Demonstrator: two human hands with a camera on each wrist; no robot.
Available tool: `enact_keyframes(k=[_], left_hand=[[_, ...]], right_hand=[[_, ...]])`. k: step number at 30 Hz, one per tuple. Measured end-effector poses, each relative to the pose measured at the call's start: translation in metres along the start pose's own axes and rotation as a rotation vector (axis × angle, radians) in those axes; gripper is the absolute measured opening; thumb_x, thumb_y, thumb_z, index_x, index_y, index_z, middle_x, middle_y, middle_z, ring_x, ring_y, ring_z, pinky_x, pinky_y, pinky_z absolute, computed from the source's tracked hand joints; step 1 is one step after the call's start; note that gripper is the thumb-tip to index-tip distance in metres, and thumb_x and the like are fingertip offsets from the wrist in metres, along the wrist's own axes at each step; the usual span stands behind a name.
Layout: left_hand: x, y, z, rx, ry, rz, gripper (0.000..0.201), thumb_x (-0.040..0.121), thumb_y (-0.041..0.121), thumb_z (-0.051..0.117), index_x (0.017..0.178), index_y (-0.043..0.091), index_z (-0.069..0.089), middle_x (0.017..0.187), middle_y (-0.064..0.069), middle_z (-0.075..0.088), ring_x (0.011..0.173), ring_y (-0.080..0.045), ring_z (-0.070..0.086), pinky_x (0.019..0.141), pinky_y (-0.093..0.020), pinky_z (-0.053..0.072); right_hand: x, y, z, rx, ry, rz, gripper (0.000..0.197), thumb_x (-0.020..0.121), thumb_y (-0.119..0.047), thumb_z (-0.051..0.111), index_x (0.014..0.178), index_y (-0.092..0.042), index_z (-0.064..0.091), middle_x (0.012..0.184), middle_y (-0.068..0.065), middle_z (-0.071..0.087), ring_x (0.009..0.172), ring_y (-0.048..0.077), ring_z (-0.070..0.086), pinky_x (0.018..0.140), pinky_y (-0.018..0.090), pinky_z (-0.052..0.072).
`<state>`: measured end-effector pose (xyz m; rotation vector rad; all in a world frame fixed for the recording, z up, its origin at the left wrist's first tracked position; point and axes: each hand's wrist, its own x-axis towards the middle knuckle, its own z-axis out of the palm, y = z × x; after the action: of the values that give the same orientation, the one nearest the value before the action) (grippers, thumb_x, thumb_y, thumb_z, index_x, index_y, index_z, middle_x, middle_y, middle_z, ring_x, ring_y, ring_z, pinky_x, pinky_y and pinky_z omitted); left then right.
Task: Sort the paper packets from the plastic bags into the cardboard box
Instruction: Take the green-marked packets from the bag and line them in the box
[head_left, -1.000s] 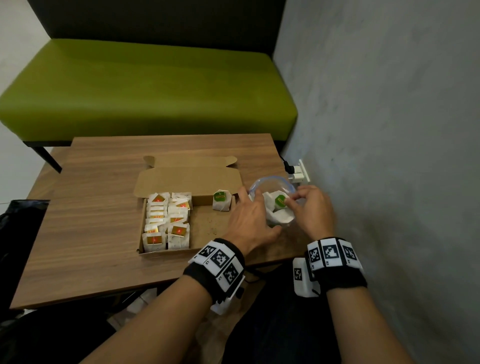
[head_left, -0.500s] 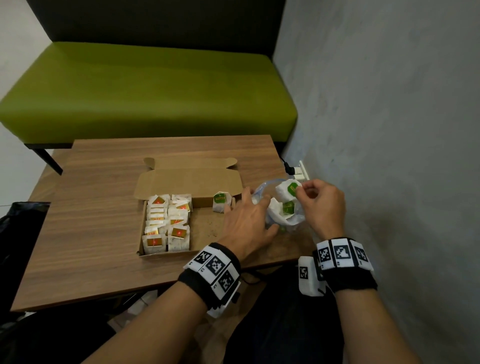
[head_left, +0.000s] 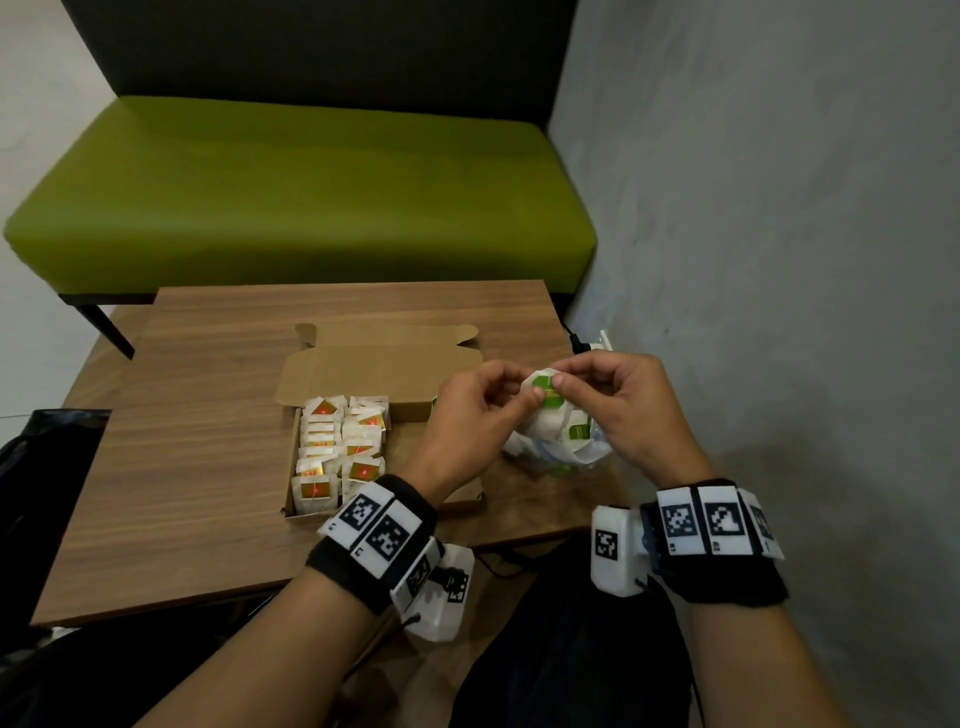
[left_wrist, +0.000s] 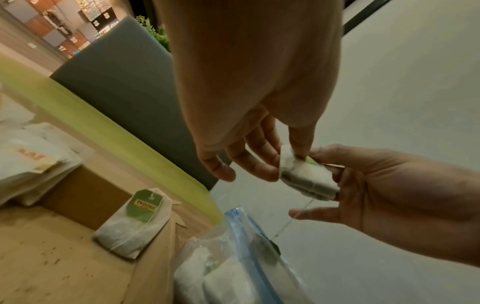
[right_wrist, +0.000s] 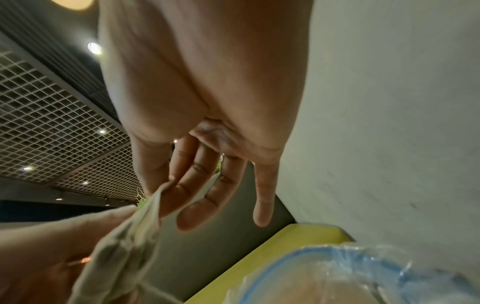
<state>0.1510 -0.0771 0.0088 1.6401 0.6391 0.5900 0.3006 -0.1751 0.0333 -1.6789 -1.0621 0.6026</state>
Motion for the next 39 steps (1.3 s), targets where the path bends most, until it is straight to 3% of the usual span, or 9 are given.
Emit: enact_keyframes(k=[3, 7, 17, 24, 29, 31, 33, 37, 39], left_hand=[[-0.006, -0.005, -0.004, -0.102, 0.014, -0.041, 0.012, 0.092, 0.012, 0.067, 0.103, 0.007, 0.07, 0.088, -0.008, 0.072, 0.077, -0.009, 0.066, 0.067, -0.02, 0.053], [-0.01, -0.009, -0.008, -0.229, 0.086, -0.081, 0.012, 0.092, 0.011, 0.066, 0.103, 0.009, 0.07, 0.096, -0.013, 0.074, 0.089, -0.023, 0.071, 0.075, -0.029, 0.058], [-0.01, -0.007, -0.023, -0.198, 0.18, -0.059, 0.015, 0.088, 0.009, 0.071, 0.102, 0.01, 0.071, 0.093, -0.009, 0.075, 0.089, -0.021, 0.073, 0.078, -0.032, 0.06], [-0.016, -0.007, -0.025, -0.208, 0.182, -0.083, 0.02, 0.085, 0.012, 0.075, 0.103, 0.01, 0.068, 0.087, -0.01, 0.076, 0.084, -0.021, 0.074, 0.075, -0.032, 0.061], [-0.017, -0.009, -0.027, -0.176, 0.243, -0.09, 0.014, 0.082, 0.013, 0.078, 0.091, 0.007, 0.069, 0.079, -0.01, 0.075, 0.077, -0.023, 0.073, 0.069, -0.03, 0.059], [-0.018, -0.008, -0.028, -0.196, 0.255, -0.092, 0.014, 0.081, 0.012, 0.078, 0.089, 0.006, 0.068, 0.081, -0.012, 0.075, 0.079, -0.027, 0.073, 0.071, -0.037, 0.058], [-0.019, -0.006, -0.029, -0.229, 0.266, -0.088, 0.012, 0.081, 0.011, 0.078, 0.084, 0.009, 0.067, 0.083, -0.011, 0.076, 0.082, -0.03, 0.072, 0.074, -0.04, 0.058], [-0.02, -0.004, -0.038, -0.264, 0.288, -0.069, 0.012, 0.082, 0.01, 0.077, 0.081, 0.012, 0.065, 0.086, -0.007, 0.075, 0.084, -0.015, 0.071, 0.073, -0.026, 0.057], [-0.02, -0.006, -0.045, -0.28, 0.302, -0.084, 0.011, 0.083, 0.01, 0.076, 0.083, 0.013, 0.065, 0.09, -0.011, 0.075, 0.087, -0.02, 0.072, 0.077, -0.033, 0.058]], right_hand=[[-0.002, 0.001, 0.009, 0.06, -0.01, 0.025, 0.015, 0.087, -0.005, 0.071, 0.094, -0.017, 0.074, 0.088, 0.003, 0.076, 0.082, 0.014, 0.073, 0.074, 0.027, 0.058], [-0.007, 0.002, 0.018, 0.15, -0.062, 0.063, 0.022, 0.087, -0.01, 0.071, 0.109, -0.013, 0.071, 0.095, 0.006, 0.077, 0.089, 0.019, 0.073, 0.075, 0.028, 0.058], [-0.011, -0.003, 0.027, 0.156, -0.062, 0.025, 0.011, 0.085, -0.007, 0.072, 0.092, -0.016, 0.074, 0.081, -0.004, 0.076, 0.074, 0.007, 0.07, 0.068, 0.021, 0.055], [-0.013, -0.001, 0.036, 0.151, 0.021, 0.008, 0.009, 0.082, -0.01, 0.075, 0.089, -0.017, 0.075, 0.083, 0.003, 0.077, 0.078, 0.019, 0.073, 0.072, 0.029, 0.06], [-0.015, -0.001, 0.041, 0.194, 0.062, 0.019, 0.009, 0.075, -0.021, 0.077, 0.084, -0.02, 0.075, 0.078, 0.001, 0.076, 0.072, 0.017, 0.07, 0.069, 0.028, 0.059], [-0.016, -0.001, 0.042, 0.212, 0.085, 0.021, 0.012, 0.073, -0.024, 0.076, 0.084, -0.018, 0.075, 0.074, 0.0, 0.075, 0.068, 0.016, 0.069, 0.067, 0.028, 0.059], [-0.017, -0.001, 0.041, 0.23, 0.115, 0.024, 0.007, 0.077, -0.017, 0.076, 0.084, -0.016, 0.075, 0.07, -0.002, 0.074, 0.064, 0.013, 0.067, 0.064, 0.025, 0.057], [-0.017, 0.002, 0.035, 0.197, 0.264, 0.05, 0.007, 0.084, -0.01, 0.075, 0.083, -0.017, 0.073, 0.064, -0.003, 0.071, 0.057, 0.012, 0.065, 0.058, 0.023, 0.055], [-0.02, 0.005, 0.03, 0.15, 0.29, 0.07, 0.01, 0.085, -0.011, 0.075, 0.081, -0.019, 0.071, 0.059, -0.004, 0.069, 0.051, 0.011, 0.062, 0.055, 0.024, 0.053]])
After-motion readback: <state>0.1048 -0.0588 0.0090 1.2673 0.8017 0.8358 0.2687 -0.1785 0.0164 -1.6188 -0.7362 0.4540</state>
